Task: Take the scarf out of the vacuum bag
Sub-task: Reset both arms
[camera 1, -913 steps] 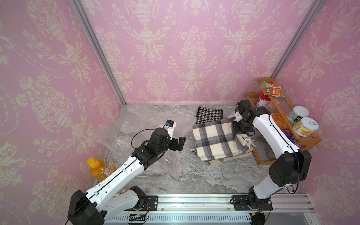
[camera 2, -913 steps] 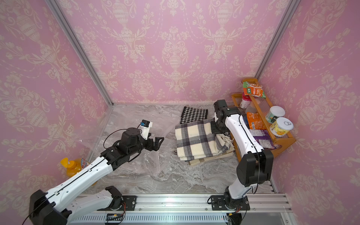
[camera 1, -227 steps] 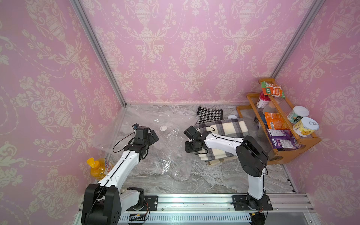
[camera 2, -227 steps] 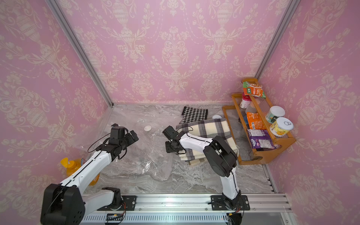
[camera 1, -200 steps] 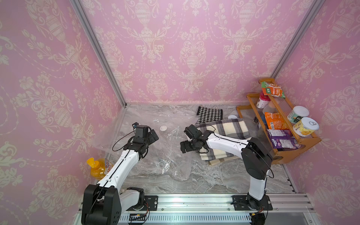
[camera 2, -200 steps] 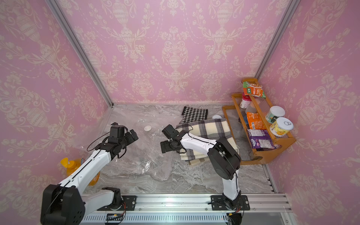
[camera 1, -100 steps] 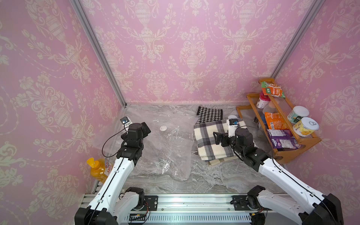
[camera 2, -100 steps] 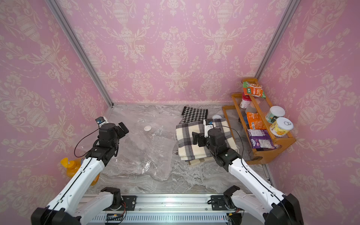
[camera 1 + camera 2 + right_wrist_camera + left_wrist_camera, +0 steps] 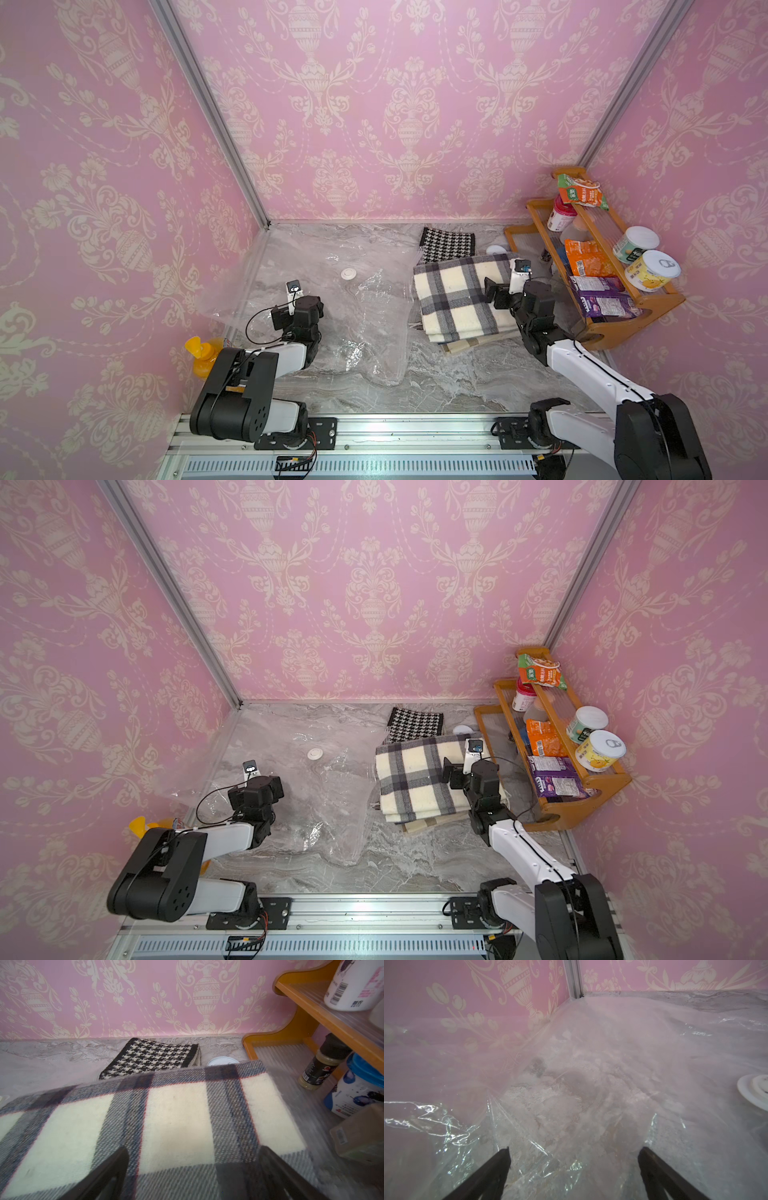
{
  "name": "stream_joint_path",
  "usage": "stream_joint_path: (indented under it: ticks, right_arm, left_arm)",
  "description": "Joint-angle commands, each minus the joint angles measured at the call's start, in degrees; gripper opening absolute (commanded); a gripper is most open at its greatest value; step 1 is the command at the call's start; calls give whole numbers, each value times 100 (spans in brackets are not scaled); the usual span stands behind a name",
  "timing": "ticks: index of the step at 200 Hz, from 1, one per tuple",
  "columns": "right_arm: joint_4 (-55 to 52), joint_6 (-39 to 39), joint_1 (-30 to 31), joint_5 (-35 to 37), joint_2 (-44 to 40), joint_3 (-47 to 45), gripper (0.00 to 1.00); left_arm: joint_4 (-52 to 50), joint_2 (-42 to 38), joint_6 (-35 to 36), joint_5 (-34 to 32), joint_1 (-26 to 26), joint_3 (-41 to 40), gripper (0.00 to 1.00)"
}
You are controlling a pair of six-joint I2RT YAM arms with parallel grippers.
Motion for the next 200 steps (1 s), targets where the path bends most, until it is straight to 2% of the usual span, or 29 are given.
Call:
stream_joint_path:
  ticks: [1, 8, 17, 23, 38, 47, 60, 75, 89, 103, 165, 187, 200]
  right_arm:
    - [644, -46, -353, -512, 256, -159, 100]
    - [817, -34, -456, -581, 358, -223, 100]
    - [1103, -24, -552, -600, 516, -338, 100]
    - [1247, -74, -598, -623, 615, -389, 100]
    - [1658, -227, -637, -563, 979, -454, 100]
    - [2032, -267, -652, -502, 1309, -508, 100]
    - [2838, -316, -669, -571, 1878, -632, 100]
    - [3889, -267, -674, -647, 2570, -772, 100]
    - [2667, -267, -674, -458, 2232, -476, 100]
    - [3223, -255, -674, -500, 2429, -566, 100]
    - [3215, -279, -674, -496, 2376, -622, 100]
    - [3579, -512, -574, -754, 2378, -802, 100]
    - [3601, -667, -558, -1159, 2405, -796, 100]
  left_arm:
    - [1704, 468, 340, 152, 67, -175, 99]
    - [2029, 626, 393, 131, 81, -187, 99]
    - [1608, 458, 384, 372, 85, -99, 99]
    - [1382, 443, 441, 740, 115, -65, 99]
    - [2017, 1063, 662, 1489, 196, -50, 99]
    - [2068, 1282, 731, 1519, 216, 98, 99]
    - [1102, 994, 543, 1653, 325, 337, 99]
    - [1243, 1109, 502, 1678, 404, 367, 99]
    - [1052, 1086, 398, 1794, 511, 441, 99]
    - [972, 1069, 380, 1808, 523, 460, 99]
    - [1008, 1061, 389, 1816, 523, 438, 99]
    - [1013, 1056, 389, 1818, 523, 439, 99]
    - [1013, 1060, 389, 1816, 525, 438, 99]
